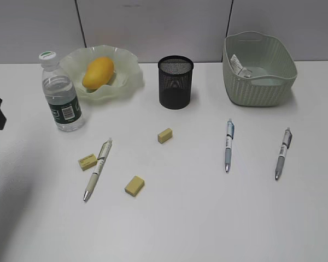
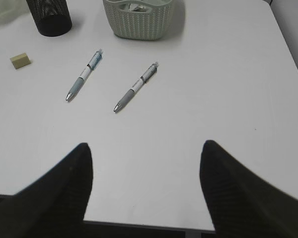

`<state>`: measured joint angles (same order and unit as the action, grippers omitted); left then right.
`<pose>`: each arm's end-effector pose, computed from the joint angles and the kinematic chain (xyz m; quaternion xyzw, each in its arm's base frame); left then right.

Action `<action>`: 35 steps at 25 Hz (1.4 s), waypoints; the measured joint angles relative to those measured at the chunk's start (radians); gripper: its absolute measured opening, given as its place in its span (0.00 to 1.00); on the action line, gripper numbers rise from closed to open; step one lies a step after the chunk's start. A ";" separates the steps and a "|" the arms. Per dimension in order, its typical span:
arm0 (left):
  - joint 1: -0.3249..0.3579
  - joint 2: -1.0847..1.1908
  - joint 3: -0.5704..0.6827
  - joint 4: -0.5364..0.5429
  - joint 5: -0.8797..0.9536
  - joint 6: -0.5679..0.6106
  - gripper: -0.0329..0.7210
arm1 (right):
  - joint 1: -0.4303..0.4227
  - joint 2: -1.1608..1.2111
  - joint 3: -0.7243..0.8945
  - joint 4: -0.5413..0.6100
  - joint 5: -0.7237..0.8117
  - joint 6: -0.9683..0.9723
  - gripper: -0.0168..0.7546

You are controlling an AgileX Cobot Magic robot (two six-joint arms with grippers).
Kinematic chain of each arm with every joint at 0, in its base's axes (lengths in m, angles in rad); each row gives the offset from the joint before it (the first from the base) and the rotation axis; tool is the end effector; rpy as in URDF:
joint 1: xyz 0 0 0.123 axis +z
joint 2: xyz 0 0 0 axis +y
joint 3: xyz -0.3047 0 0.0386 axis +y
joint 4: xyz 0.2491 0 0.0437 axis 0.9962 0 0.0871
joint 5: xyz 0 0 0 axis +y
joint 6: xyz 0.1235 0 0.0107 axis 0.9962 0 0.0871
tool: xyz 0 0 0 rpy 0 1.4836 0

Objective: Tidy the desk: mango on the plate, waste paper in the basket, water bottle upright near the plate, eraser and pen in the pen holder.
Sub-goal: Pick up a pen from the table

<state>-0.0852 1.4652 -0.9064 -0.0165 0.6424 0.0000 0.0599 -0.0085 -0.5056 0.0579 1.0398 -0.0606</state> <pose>0.2941 -0.0263 0.2238 0.0362 0.9733 -0.0159 0.2259 0.0021 0.0063 0.2670 -0.0518 0.8420 0.0287 0.5362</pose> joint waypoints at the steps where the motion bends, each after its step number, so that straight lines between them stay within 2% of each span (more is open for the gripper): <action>1: 0.022 0.000 -0.014 0.001 0.026 0.020 0.76 | 0.000 0.000 0.000 0.000 0.000 0.000 0.71; 5: 0.100 -0.016 -0.032 0.000 0.098 0.084 0.76 | 0.000 0.000 0.000 0.000 0.000 0.000 0.71; 8: 0.121 -0.053 -0.032 -0.001 0.127 0.100 0.76 | 0.000 0.000 0.000 0.000 0.000 0.000 0.71; 15: 0.121 -0.280 0.016 -0.010 0.255 0.107 0.74 | 0.000 0.000 0.000 0.000 0.000 0.000 0.71; 25: 0.121 -0.803 0.156 -0.091 0.412 0.109 0.72 | 0.000 0.000 0.000 0.001 0.000 0.000 0.71; 35: 0.121 -1.213 0.293 -0.095 0.434 0.109 0.71 | 0.000 0.000 0.000 0.001 0.000 0.000 0.71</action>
<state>0.0359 0.2525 -0.6131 -0.1112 1.0759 0.1089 0.0599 -0.0085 -0.5056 0.0590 1.0398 -0.0606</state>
